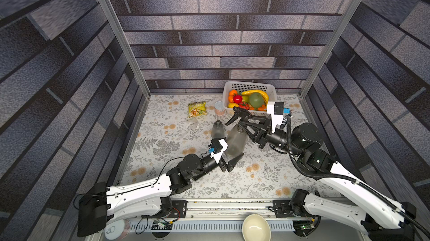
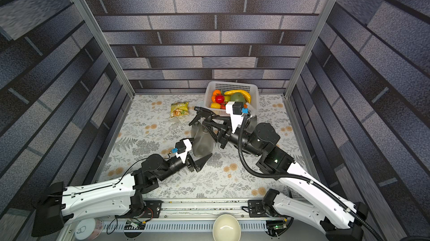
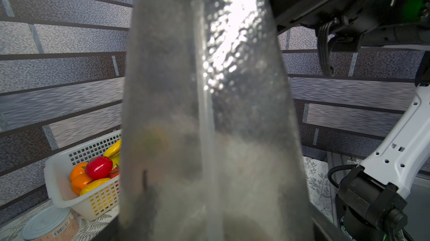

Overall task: Attach spray nozzles to spray bottles
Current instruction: Insert the spray nozzle into the spray bottle.

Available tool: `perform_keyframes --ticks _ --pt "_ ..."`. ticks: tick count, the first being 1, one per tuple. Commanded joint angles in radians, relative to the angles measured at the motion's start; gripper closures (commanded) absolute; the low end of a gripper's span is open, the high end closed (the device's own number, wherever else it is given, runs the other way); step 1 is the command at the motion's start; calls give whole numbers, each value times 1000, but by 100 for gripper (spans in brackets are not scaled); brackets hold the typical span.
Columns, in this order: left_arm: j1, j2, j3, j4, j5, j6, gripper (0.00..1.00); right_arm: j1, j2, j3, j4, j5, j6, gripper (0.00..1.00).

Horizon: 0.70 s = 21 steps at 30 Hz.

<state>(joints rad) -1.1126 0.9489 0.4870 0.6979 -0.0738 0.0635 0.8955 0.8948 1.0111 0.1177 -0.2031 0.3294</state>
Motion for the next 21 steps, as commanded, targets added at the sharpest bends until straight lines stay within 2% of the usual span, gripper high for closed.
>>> perform_keyframes --ticks 1,6,13,21 --pt "4 -7 44 55 -26 -53 27 10 -8 24 -159 -40 -70 64" --pt "2 20 65 56 -42 -39 27 12 -8 25 -220 78 -128 64" --pt "-5 92 95 151 -74 -31 27 42 13 -15 -135 155 -104 66" --pt "-16 170 145 230 -120 2 28 109 49 0 -190 413 -141 66"
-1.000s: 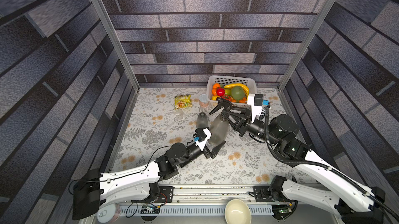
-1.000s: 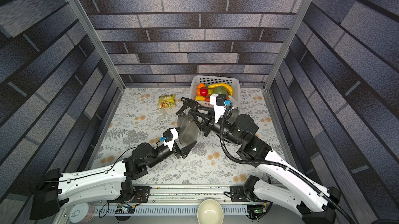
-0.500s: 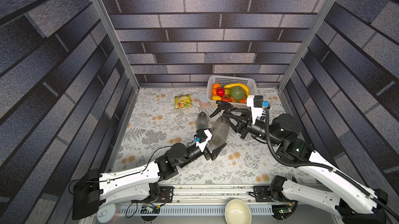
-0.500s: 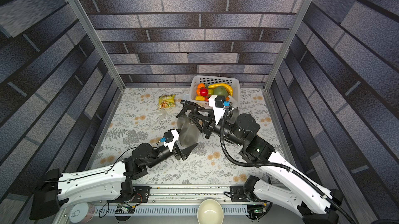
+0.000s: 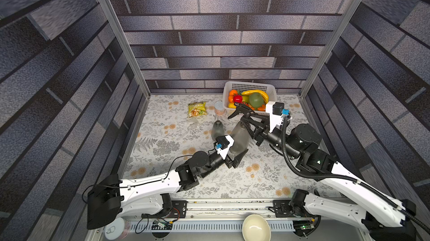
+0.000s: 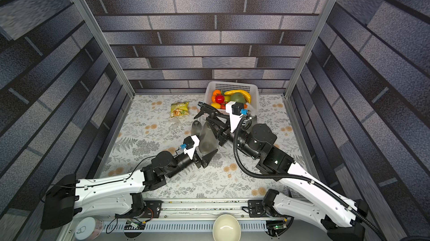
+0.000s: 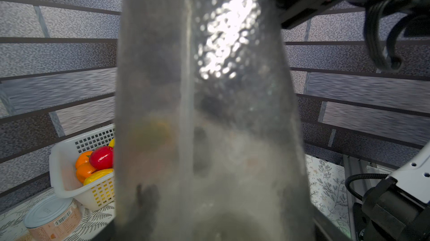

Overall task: Attach spray nozzles to spray bottles
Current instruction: Insert the spray nozzle into the spray bottle.

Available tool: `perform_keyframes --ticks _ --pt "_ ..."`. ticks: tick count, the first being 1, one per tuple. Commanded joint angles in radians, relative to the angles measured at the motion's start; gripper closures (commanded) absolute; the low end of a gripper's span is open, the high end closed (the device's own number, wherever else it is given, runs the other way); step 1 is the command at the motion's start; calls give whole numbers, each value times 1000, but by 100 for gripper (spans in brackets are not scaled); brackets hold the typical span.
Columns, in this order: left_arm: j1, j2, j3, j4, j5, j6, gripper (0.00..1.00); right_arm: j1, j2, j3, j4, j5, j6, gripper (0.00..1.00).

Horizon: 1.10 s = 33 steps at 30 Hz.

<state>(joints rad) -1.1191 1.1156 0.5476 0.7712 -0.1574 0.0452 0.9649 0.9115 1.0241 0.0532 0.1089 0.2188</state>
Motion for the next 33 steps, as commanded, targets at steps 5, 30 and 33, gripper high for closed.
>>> perform_keyframes --ticks 5,30,33 --pt "-25 40 113 179 -64 55 28 86 65 16 -183 285 -92 67" --pt "-79 69 87 232 -69 206 28 181 109 129 -187 347 -132 59" --pt "-79 63 83 240 -76 211 28 181 106 133 -214 340 -129 55"
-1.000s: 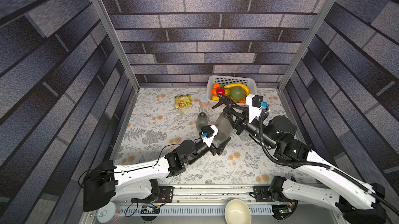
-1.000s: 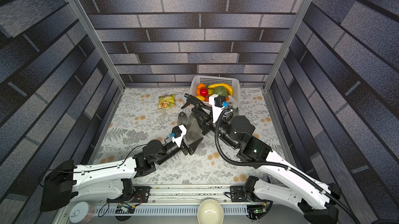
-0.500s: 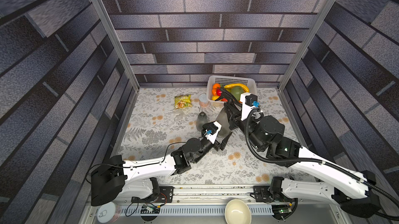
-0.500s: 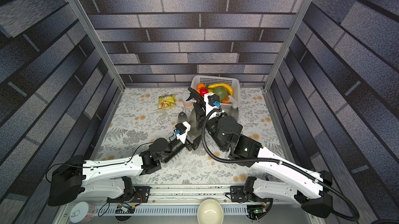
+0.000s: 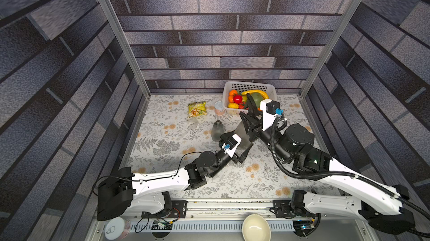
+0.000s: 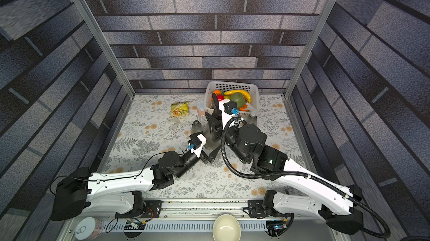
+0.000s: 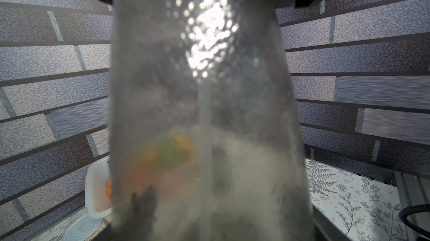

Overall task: Attach spray nozzles to spray bottles
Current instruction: Insert the spray nozzle into the spray bottle, then screw the spray nozzle on the spray bottle.

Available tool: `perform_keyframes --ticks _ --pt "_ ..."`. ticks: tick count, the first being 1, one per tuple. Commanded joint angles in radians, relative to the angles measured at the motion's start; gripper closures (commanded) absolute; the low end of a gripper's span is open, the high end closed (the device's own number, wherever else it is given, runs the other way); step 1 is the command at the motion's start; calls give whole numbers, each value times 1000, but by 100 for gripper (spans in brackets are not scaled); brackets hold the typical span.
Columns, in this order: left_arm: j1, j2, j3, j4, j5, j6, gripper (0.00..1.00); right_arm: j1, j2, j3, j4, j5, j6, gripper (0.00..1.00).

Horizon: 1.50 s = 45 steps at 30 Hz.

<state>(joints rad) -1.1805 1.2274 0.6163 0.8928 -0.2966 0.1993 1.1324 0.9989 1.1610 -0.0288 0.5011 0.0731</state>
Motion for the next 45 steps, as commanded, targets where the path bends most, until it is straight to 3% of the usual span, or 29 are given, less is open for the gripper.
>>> perform_keyframes --ticks 1,11,20,36,39,43,45 --pt "-19 -51 12 121 62 59 28 13 14 -4 -142 -63 19 55" --pt "9 -64 -6 169 52 61 29 15 -35 29 -253 -160 69 50" --pt "88 -62 -17 216 119 0 30 34 -45 95 -368 -239 94 44" --pt "224 -148 -49 87 285 -144 30 35 -132 105 -510 -253 63 37" --pt "237 -169 -63 60 315 -165 30 32 -151 105 -522 -208 21 37" --pt "241 -199 -78 14 348 -179 30 -11 -142 148 -535 -251 -39 34" --pt "240 -212 -82 -12 368 -186 30 -79 -119 178 -531 -351 -42 33"
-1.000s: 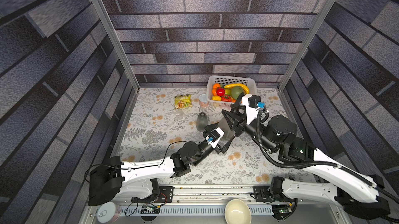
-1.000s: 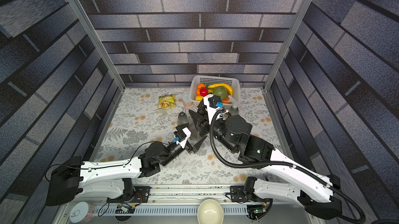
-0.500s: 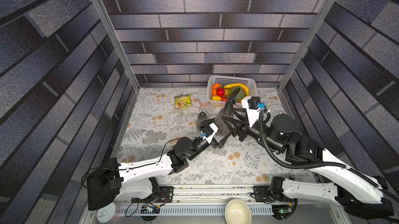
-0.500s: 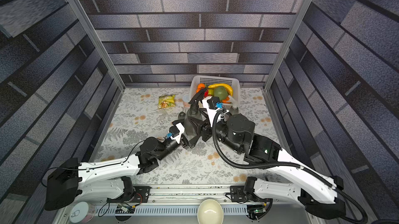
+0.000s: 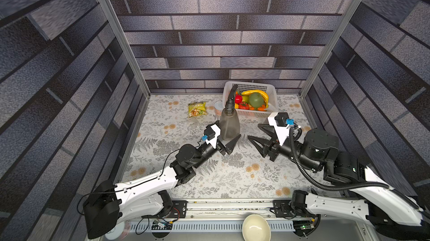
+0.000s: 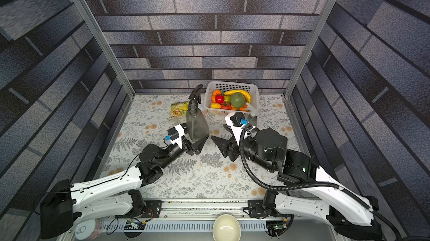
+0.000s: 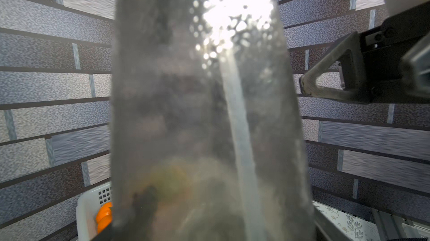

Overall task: Attach spray nozzles to spray bottles
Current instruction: Screw the spray nozzle on the spray bottle.

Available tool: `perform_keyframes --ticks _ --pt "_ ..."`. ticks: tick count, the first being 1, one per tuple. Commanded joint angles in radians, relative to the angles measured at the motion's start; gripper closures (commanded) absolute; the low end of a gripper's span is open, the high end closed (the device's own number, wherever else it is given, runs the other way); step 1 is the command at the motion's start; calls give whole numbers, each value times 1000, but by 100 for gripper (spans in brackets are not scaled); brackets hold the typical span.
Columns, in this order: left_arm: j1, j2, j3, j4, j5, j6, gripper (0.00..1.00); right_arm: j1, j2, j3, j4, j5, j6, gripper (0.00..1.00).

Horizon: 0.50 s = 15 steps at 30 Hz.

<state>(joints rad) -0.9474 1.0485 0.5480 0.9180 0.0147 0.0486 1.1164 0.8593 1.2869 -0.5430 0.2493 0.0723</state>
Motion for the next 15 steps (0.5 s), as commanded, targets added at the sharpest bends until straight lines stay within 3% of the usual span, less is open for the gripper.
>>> perform_keyframes --ticks 1,5,10,15 --pt "9 -40 -16 -48 69 -40 30 -102 32 64 -11 -160 -36 33" --pt "6 -77 -20 -107 110 -51 30 -258 90 118 30 -439 -16 30" --pt "7 -125 -32 -149 148 -70 30 -386 146 179 54 -659 -24 13" --pt "6 -150 -12 -200 198 -88 30 -543 189 148 253 -951 129 6"
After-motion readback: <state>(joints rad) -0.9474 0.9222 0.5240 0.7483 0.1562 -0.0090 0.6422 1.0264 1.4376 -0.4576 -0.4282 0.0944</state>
